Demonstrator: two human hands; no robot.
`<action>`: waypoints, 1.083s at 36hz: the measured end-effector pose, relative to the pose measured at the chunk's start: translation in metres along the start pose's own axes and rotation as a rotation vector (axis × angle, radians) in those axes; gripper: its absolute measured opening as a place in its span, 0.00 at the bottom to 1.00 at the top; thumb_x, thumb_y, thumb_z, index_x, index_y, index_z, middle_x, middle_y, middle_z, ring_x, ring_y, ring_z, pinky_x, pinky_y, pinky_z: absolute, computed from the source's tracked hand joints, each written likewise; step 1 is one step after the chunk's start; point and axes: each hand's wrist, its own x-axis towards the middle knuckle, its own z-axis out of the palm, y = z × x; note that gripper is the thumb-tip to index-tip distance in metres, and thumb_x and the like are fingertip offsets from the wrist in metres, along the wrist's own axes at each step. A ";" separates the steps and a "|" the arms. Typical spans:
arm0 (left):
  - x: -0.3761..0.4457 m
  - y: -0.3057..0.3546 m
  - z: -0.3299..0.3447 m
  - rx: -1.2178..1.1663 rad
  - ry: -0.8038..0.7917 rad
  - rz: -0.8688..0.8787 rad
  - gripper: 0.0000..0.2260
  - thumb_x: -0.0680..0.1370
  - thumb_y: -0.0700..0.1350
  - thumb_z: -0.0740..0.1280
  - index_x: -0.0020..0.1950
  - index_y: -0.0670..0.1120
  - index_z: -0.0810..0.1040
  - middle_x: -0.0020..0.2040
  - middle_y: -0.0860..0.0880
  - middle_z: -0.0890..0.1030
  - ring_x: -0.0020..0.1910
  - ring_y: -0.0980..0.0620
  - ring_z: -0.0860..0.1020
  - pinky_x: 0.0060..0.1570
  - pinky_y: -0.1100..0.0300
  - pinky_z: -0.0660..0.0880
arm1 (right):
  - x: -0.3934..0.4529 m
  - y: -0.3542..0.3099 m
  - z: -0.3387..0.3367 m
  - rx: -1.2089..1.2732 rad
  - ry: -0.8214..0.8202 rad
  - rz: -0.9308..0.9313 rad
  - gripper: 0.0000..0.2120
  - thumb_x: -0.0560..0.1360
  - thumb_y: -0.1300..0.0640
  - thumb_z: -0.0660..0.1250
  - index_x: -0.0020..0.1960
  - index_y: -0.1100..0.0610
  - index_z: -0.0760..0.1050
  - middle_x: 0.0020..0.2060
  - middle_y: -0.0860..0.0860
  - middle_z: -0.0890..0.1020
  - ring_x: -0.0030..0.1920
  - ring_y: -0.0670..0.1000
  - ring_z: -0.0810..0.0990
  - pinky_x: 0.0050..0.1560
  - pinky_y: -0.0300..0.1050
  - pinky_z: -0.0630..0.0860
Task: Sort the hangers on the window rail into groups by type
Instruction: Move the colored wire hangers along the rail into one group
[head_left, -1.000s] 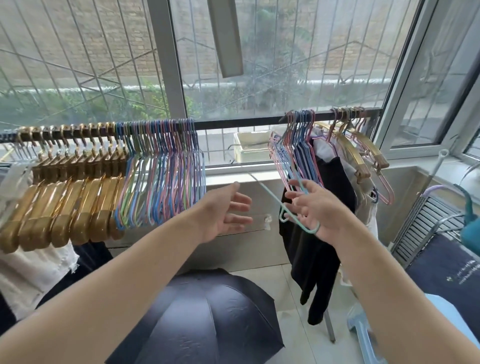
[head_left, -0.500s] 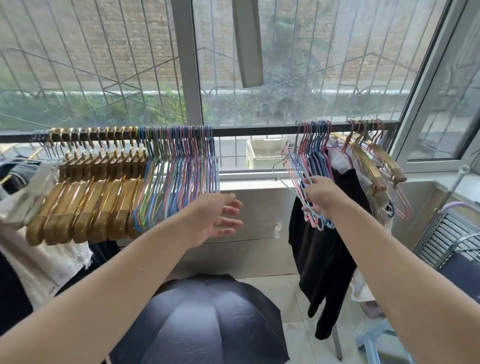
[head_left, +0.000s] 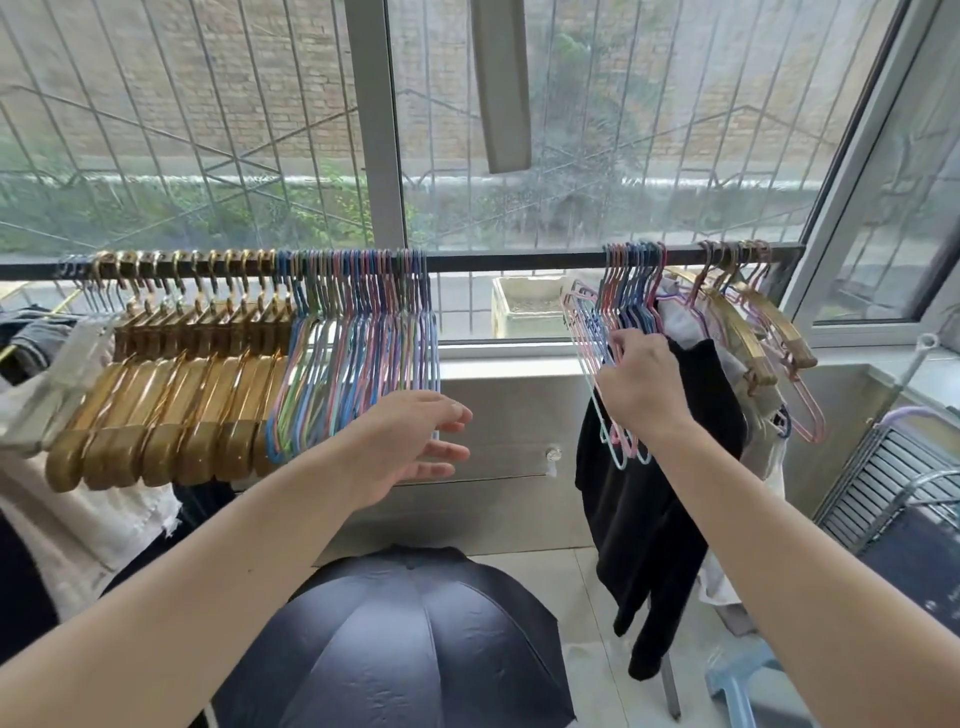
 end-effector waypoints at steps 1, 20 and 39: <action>-0.002 0.001 -0.003 0.012 0.005 0.011 0.08 0.85 0.44 0.64 0.59 0.42 0.81 0.60 0.43 0.81 0.55 0.42 0.84 0.56 0.47 0.83 | 0.000 -0.005 0.001 0.006 -0.015 -0.031 0.23 0.78 0.63 0.63 0.73 0.58 0.70 0.66 0.59 0.72 0.66 0.60 0.72 0.68 0.53 0.68; -0.019 -0.013 -0.068 -0.186 0.226 -0.013 0.09 0.85 0.40 0.62 0.56 0.39 0.81 0.53 0.40 0.82 0.46 0.43 0.83 0.53 0.48 0.82 | -0.023 -0.097 0.098 0.198 -0.466 -0.041 0.22 0.82 0.49 0.63 0.60 0.69 0.78 0.43 0.57 0.79 0.42 0.55 0.75 0.45 0.48 0.73; -0.026 -0.014 -0.079 -0.223 0.249 -0.014 0.08 0.85 0.40 0.62 0.56 0.40 0.81 0.55 0.39 0.82 0.48 0.42 0.83 0.46 0.52 0.81 | -0.037 -0.122 0.136 0.275 -0.469 -0.004 0.28 0.74 0.64 0.68 0.74 0.58 0.69 0.67 0.55 0.78 0.61 0.55 0.78 0.53 0.40 0.70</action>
